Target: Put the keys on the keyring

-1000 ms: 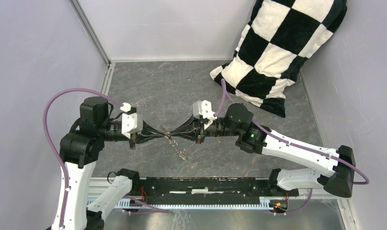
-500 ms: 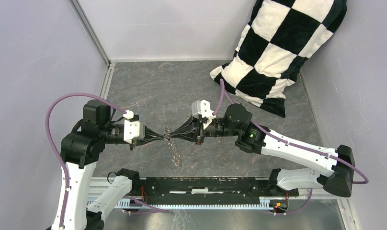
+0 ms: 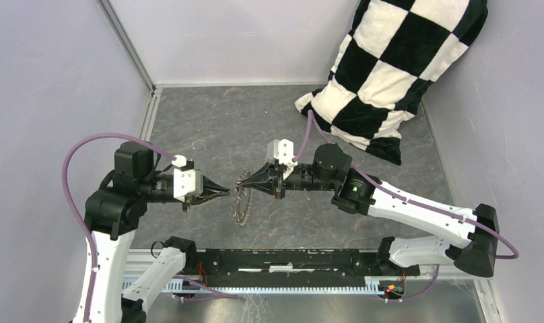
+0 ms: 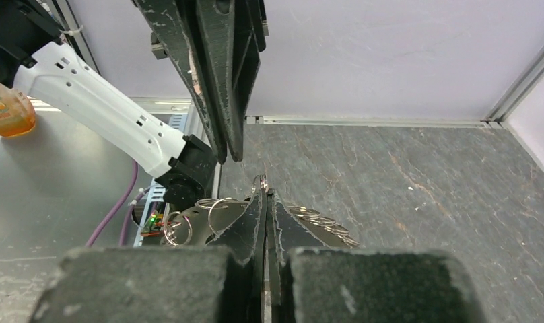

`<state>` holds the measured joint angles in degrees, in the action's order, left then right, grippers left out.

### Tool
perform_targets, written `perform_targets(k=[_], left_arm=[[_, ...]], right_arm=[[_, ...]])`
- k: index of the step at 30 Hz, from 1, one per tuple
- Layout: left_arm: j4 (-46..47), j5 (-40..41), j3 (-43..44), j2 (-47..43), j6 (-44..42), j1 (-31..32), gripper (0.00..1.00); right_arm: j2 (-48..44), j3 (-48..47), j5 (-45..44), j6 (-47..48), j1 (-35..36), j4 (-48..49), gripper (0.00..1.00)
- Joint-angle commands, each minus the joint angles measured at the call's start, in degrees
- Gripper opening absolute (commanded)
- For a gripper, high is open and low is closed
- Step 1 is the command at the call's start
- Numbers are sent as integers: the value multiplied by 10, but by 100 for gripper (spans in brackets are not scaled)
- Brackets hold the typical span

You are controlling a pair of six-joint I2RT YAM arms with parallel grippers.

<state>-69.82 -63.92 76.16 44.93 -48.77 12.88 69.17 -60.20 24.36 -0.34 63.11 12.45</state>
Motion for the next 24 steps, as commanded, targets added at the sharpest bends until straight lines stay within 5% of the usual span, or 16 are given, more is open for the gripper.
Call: perform_targets(k=[1, 3, 10, 12, 18, 21, 24], left_arm=[[94, 12, -27, -30, 57, 1, 11], [155, 30, -38, -43, 93, 1, 11], [299, 83, -90, -61, 261, 1, 52], [259, 66, -92, -39, 271, 1, 58], [16, -25, -65, 36, 119, 1, 91], [23, -35, -108, 11, 104, 1, 95], [163, -16, -171, -38, 226, 1, 98]], right_arm=[[8, -60, -8, 19, -3, -28, 0], [7, -57, -19, 18, -4, -37, 0], [25, -67, -85, 50, -10, -92, 0], [31, -68, -110, 48, -11, -97, 0], [29, -68, -184, 21, -12, -89, 0], [19, -62, -224, 7, -12, -68, 0], [11, -60, -223, -17, -14, -39, 0]])
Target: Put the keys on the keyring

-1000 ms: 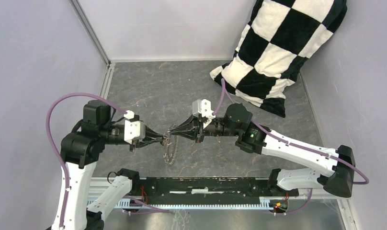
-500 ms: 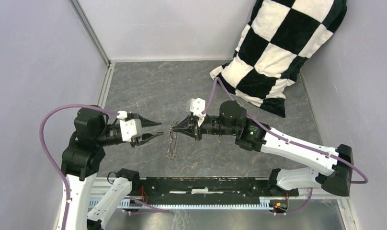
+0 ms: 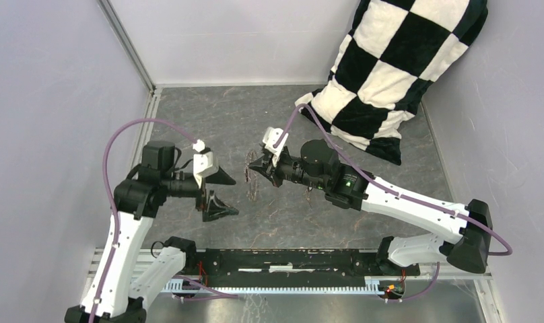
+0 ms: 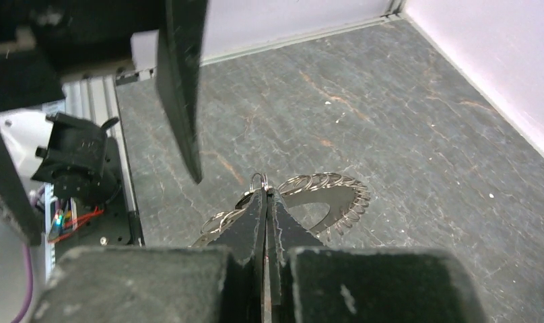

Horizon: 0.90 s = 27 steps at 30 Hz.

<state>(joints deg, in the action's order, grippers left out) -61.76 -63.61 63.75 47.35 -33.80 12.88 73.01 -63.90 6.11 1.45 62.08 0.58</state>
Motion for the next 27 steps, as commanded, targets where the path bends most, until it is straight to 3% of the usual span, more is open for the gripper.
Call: perform_targets(k=[1, 3, 7, 11, 16, 19, 23, 24, 27], left_arm=[[116, -13, -66, -74, 86, 1, 98], [186, 5, -120, -102, 95, 1, 99], [195, 4, -147, -92, 51, 1, 98], [305, -37, -189, -95, 99, 1, 97], [489, -8, -231, -96, 201, 8, 88], [534, -5, -235, -62, 226, 41, 80], [600, 66, -245, -33, 242, 124, 75], [617, 90, -248, -28, 245, 142, 68], [647, 188, -241, -7, 247, 167, 23]], right_arm=[[-30, -23, -39, -43, -4, 89, 0], [-42, -20, -37, -69, -7, 121, 0], [-51, -18, -37, -101, -11, 161, 0], [-50, -12, -43, -137, -14, 202, 0], [-44, 10, -52, -183, -16, 247, 0], [-40, 22, -57, -201, -18, 268, 0], [-28, 26, -58, -218, -18, 281, 0], [-27, 26, -58, -220, -18, 281, 0], [-28, 31, -69, -220, -21, 271, 0]])
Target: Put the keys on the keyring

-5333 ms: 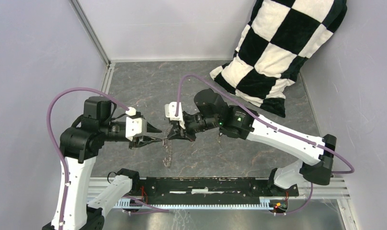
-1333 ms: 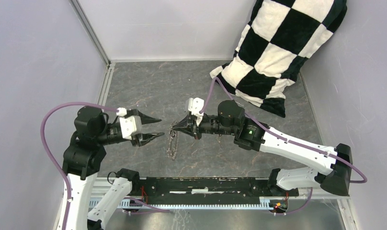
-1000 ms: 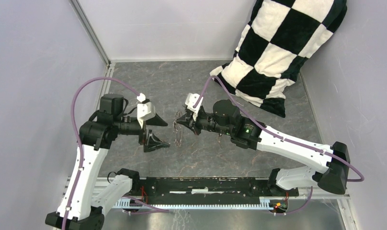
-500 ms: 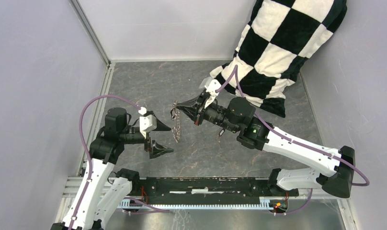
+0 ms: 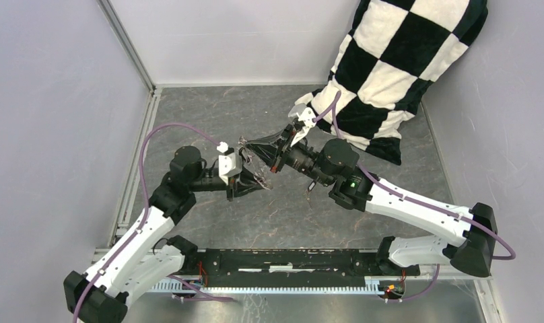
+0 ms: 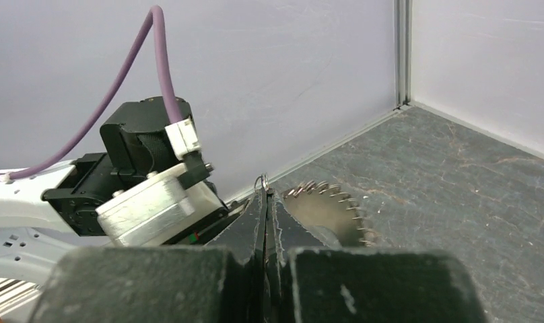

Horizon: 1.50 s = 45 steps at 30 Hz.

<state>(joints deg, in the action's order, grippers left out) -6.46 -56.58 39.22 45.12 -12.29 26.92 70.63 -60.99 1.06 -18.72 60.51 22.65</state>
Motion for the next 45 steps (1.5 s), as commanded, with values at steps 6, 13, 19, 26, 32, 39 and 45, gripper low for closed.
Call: perform_targets(k=[6, 13, 19, 26, 32, 39, 45], left_arm=[[-16, 162, 47, -12, -17, 26, 2], [-164, 97, 90, -57, -75, 26, 2], [-189, 53, 58, -55, -149, 26, 31], [-4, 133, -45, -30, -97, 27, 95], [152, 321, -67, -13, 9, 27, 100], [110, 378, -74, -53, 7, 25, 97], [101, 377, -61, -65, 89, 13, 100]], right_arm=[[-32, 44, -62, 7, -27, -9, 4], [-76, 127, -32, -11, -82, -10, 4], [-76, 134, -5, -46, -94, 17, 0], [-43, 103, 23, -105, -93, 71, 0], [-28, 74, 50, -125, -92, 97, 0], [-37, 74, 66, -142, -93, 117, 0], [-42, 68, 84, -155, -93, 133, 0]])
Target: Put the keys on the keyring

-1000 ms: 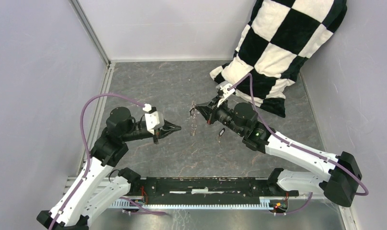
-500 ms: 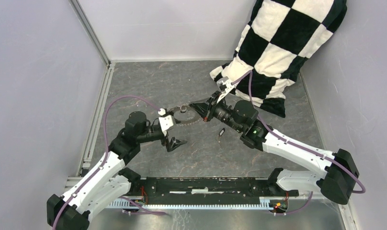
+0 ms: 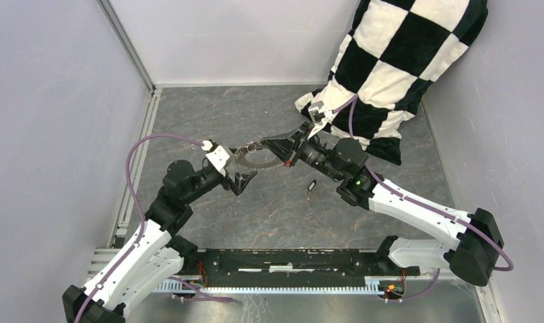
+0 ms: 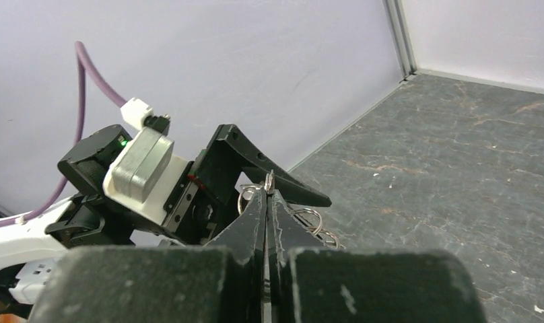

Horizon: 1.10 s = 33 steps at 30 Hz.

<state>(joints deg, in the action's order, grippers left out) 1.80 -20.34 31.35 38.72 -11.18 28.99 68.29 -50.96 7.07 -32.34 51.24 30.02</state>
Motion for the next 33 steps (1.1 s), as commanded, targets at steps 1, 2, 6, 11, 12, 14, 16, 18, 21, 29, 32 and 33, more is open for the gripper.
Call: perform_targets(k=[1, 2, 6, 11, 12, 14, 16, 18, 21, 29, 32, 33], left_arm=[[21, -1, 26, 3, 90, -8, 100], [27, -13, 30, 6, 105, -7, 100], [38, -13, 48, 23, 110, -8, 97], [22, -81, 45, 6, 88, -21, 67], [20, -104, 44, 0, 82, -21, 57], [9, -141, 47, -8, 66, -21, 35], [-7, -162, 55, -16, 40, -21, 13], [-15, -167, 67, -22, 14, -21, 3], [-48, -180, 86, -31, -26, -21, 2], [-281, -217, 169, -18, -289, -21, 2], [-387, -195, 194, -9, -420, -21, 2], [-411, -188, 196, -7, -470, -21, 2]], right_arm=[[-20, -31, 26, -20, -1, 62, 0], [-21, -29, 27, -24, -1, 64, 0], [-34, -13, 26, -29, 0, 72, 0], [-51, -1, 20, -32, 0, 79, 0], [-53, -1, 16, -29, 0, 75, 0], [-58, 1, 8, -24, 0, 69, 0], [-61, 3, 0, -19, 0, 60, 0], [-62, 8, -6, -15, 0, 52, 0], [-65, 21, -16, -13, 0, 40, 0], [-99, -2, -108, 159, -11, -167, 42], [-99, -57, -90, 264, -14, -271, 61], [-93, -83, -58, 287, -14, -295, 69]])
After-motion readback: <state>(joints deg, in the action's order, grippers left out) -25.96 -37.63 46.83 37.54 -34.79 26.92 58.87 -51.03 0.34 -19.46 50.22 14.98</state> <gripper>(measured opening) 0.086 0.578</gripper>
